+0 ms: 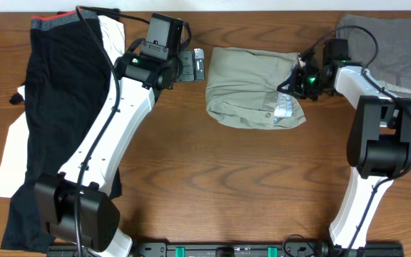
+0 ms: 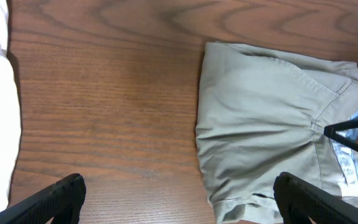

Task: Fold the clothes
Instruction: 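Lift the folded pants with the right gripper and carry them up-right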

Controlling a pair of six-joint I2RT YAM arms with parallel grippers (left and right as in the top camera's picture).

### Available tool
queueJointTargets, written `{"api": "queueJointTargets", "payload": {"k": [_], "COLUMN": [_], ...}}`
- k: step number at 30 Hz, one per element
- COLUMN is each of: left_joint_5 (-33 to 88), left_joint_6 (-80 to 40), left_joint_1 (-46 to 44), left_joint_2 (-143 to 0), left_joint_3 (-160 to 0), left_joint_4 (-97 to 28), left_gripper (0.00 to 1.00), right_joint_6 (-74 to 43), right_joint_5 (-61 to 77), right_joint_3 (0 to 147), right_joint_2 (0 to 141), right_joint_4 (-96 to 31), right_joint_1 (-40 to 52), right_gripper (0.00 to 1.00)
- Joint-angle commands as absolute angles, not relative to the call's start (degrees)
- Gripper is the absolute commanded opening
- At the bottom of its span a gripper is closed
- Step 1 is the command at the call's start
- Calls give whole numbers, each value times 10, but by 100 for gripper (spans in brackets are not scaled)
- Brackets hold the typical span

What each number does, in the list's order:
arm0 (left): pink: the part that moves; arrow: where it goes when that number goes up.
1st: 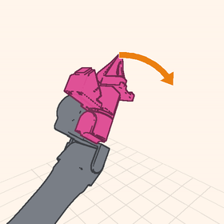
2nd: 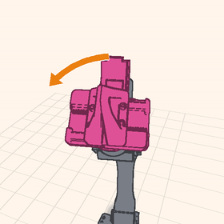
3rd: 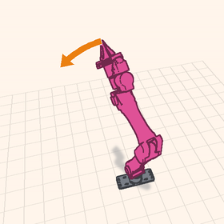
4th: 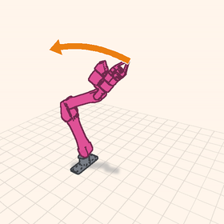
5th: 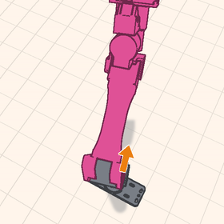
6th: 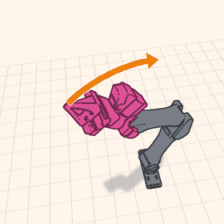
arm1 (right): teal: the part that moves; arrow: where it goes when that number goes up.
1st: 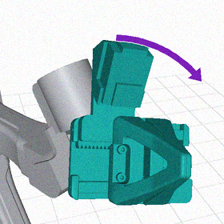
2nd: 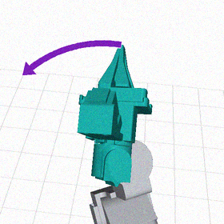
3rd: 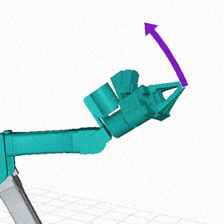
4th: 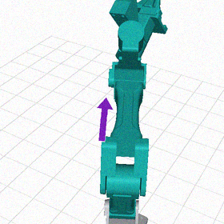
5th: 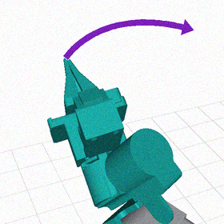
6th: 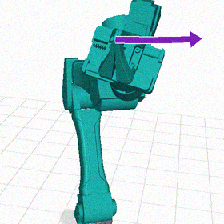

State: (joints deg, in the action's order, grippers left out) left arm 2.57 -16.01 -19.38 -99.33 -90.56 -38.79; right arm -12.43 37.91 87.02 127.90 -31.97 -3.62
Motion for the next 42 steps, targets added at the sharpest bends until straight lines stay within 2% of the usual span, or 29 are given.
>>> {"api": "queueJointTargets", "payload": {"k": [1,9,15,22,32,42], "left_joint_5": [18,18,18,18,10,1], "left_joint_6": [-150,-150,-150,-150,-150,-150], "left_joint_1": [-192,-192,-192,-192,-192,-189], "left_joint_2": [-1000,-1000,-1000,-1000,-1000,-1000], "left_joint_3": [-901,-901,-901,-901,-901,-901], "left_joint_4": [-387,-372,-366,-366,-366,-366], "left_gripper": [98,98,98,98,98,98], "right_joint_6": [-154,-208,-259,-347,-465,-498], "right_joint_5": [453,460,402,396,407,386], "right_joint_3": [863,863,863,863,863,863], "right_joint_2": [1261,1165,1102,1076,1075,1075], "right_joint_4": [-314,-267,-222,-141,25,69], "right_joint_1": [-49,-53,-52,-64,-131,-225], "right_gripper": [1,1,1,1,1,1]}}
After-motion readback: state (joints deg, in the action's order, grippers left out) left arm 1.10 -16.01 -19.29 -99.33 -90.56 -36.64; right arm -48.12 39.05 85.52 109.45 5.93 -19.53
